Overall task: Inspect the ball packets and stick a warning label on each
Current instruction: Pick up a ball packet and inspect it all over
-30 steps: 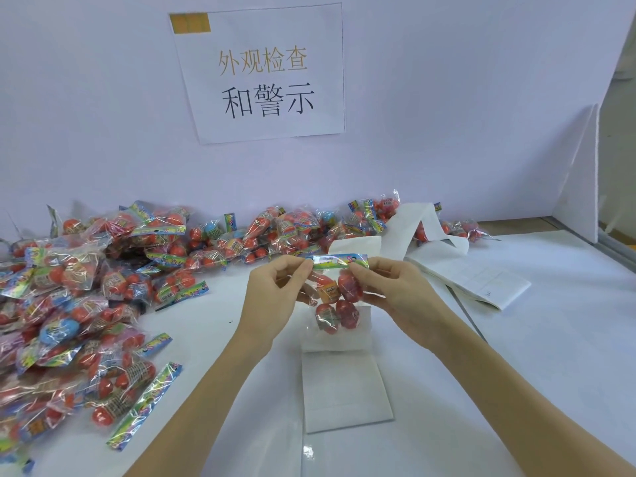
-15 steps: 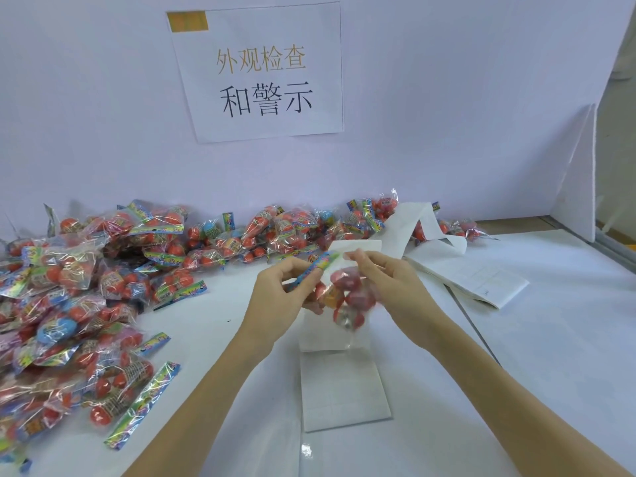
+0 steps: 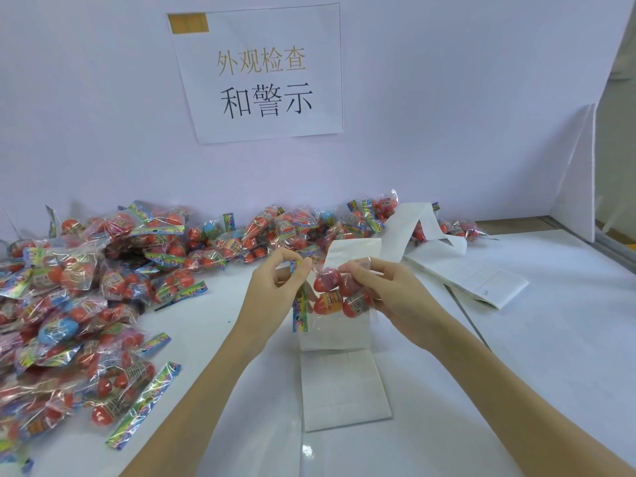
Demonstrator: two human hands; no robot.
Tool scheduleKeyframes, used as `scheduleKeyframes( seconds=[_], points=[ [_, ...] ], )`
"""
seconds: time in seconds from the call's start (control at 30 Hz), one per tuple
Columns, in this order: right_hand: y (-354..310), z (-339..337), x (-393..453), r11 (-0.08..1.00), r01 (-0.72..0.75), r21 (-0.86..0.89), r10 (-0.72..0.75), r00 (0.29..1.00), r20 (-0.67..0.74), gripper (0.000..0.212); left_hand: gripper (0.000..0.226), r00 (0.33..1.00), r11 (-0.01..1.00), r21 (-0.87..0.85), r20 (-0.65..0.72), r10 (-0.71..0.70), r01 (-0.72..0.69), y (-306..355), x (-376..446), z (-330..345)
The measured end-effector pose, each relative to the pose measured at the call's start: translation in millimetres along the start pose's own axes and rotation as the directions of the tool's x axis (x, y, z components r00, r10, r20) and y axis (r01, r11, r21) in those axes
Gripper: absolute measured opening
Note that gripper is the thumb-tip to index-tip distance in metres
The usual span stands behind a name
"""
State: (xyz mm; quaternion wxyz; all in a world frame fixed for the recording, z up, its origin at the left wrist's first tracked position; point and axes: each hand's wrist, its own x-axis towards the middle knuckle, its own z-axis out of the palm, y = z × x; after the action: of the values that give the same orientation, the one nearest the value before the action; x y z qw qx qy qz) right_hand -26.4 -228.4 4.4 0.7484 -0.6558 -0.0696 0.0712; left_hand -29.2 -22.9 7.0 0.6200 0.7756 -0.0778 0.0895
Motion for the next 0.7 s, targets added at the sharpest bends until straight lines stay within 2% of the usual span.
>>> scheduleKeyframes(
  seconds=[0.17,0.37,0.47,0.53,0.7],
  points=[
    [-1.8,-1.9,-1.1,0.991,0.013,0.132,-0.008,0.999,-0.036,0.025,0.018,0.995,0.997,0.028,-0.063,0.072,-0.071,2.7,-1.2,1.9],
    [-3.5,0.7,-1.2,0.997,-0.022,0.068,0.022,1.000,0.004,0.029,0.016,0.986,0.997,0.039,-0.152,0.074,-0.069,-2.1,0.2,3.7],
    [-2.9,2.2,-1.3,1.000,-0.024,-0.015,0.024,1.000,-0.007,0.029,0.016,0.982,0.999,0.011,-0.182,0.042,-0.041,-3.3,1.5,1.4],
    [-3.0,2.9,-1.1,1.000,-0.004,-0.001,0.004,0.999,-0.045,0.029,0.017,0.984,0.999,-0.036,-0.176,0.001,-0.007,-3.4,2.4,0.7],
    [-3.1,2.2,-1.2,0.998,0.056,-0.011,-0.057,0.991,-0.122,0.025,0.016,0.988,0.966,-0.229,-0.064,-0.137,0.119,-0.4,1.3,3.7]
  ],
)
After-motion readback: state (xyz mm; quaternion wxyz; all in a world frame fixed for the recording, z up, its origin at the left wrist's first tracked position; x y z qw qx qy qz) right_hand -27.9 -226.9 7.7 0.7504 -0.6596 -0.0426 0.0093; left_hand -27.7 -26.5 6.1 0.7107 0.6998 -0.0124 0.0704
